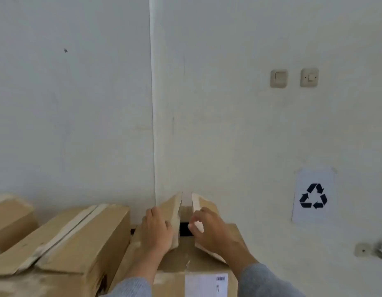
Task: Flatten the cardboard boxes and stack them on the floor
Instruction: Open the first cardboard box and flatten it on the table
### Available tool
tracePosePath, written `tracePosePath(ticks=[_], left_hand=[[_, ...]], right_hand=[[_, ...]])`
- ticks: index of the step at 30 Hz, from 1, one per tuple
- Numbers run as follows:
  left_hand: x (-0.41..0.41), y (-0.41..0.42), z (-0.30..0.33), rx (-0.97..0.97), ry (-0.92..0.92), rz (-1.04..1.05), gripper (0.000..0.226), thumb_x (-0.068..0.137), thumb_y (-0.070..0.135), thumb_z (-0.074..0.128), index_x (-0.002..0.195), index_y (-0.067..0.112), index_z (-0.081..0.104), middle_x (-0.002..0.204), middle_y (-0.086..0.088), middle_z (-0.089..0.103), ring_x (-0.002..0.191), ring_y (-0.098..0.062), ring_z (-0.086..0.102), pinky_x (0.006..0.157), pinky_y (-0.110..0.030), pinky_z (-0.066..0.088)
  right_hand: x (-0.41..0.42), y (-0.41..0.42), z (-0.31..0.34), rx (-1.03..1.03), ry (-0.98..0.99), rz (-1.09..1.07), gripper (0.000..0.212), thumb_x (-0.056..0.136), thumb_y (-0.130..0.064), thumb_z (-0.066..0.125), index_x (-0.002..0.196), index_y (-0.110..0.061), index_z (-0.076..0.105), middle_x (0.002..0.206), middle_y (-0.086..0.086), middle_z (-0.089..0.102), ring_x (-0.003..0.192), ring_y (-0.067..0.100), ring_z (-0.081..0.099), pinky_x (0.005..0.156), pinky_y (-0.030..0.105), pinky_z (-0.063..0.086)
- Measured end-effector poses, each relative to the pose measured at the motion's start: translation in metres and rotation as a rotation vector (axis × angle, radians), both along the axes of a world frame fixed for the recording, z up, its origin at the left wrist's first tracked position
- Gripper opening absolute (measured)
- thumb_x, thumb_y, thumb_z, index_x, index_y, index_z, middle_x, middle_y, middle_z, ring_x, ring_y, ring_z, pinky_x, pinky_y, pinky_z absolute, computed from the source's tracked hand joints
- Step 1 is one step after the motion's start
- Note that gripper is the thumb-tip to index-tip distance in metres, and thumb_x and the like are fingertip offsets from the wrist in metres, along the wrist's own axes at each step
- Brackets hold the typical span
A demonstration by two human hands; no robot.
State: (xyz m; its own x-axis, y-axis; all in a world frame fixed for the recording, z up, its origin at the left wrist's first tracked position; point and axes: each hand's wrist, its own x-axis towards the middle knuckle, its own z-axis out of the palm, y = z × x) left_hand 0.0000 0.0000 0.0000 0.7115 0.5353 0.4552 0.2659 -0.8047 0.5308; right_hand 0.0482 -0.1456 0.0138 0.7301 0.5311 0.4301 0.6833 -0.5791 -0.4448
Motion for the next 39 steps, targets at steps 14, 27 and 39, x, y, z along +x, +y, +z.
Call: tracePosePath(ticks=[14, 27, 39], left_hand=[[-0.017, 0.001, -0.021, -0.188, 0.117, -0.418, 0.049, 0.092, 0.042, 0.045, 0.138, 0.025, 0.04, 0.143, -0.005, 0.045, 0.131, -0.026, 0.042, 0.109, -0.039, 0.035], [-0.018, 0.03, 0.065, 0.026, 0.395, -0.274, 0.051, 0.082, -0.004, 0.043, 0.132, 0.006, 0.039, 0.117, -0.012, 0.052, 0.096, -0.026, 0.055, 0.067, -0.029, 0.044], [-0.015, 0.045, 0.053, -0.197, 0.153, -0.255, 0.033, 0.087, 0.0, 0.04, 0.116, 0.015, 0.045, 0.107, 0.0, 0.042, 0.094, -0.016, 0.041, 0.077, -0.03, 0.036]], right_hand=[[-0.007, -0.015, 0.056, -1.06, -0.184, -0.164, 0.028, 0.091, 0.0, 0.048, 0.116, -0.003, 0.058, 0.102, 0.008, 0.054, 0.101, 0.027, 0.058, 0.075, 0.03, 0.043], [0.04, -0.029, -0.039, -0.465, 0.093, -0.259, 0.03, 0.093, -0.022, 0.036, 0.117, -0.024, 0.054, 0.12, 0.001, 0.054, 0.11, 0.022, 0.05, 0.106, 0.05, 0.025], [0.105, 0.021, -0.029, -0.237, -0.04, -0.264, 0.055, 0.089, -0.021, 0.053, 0.141, -0.019, 0.033, 0.144, 0.0, 0.04, 0.135, 0.021, 0.034, 0.106, 0.047, 0.036]])
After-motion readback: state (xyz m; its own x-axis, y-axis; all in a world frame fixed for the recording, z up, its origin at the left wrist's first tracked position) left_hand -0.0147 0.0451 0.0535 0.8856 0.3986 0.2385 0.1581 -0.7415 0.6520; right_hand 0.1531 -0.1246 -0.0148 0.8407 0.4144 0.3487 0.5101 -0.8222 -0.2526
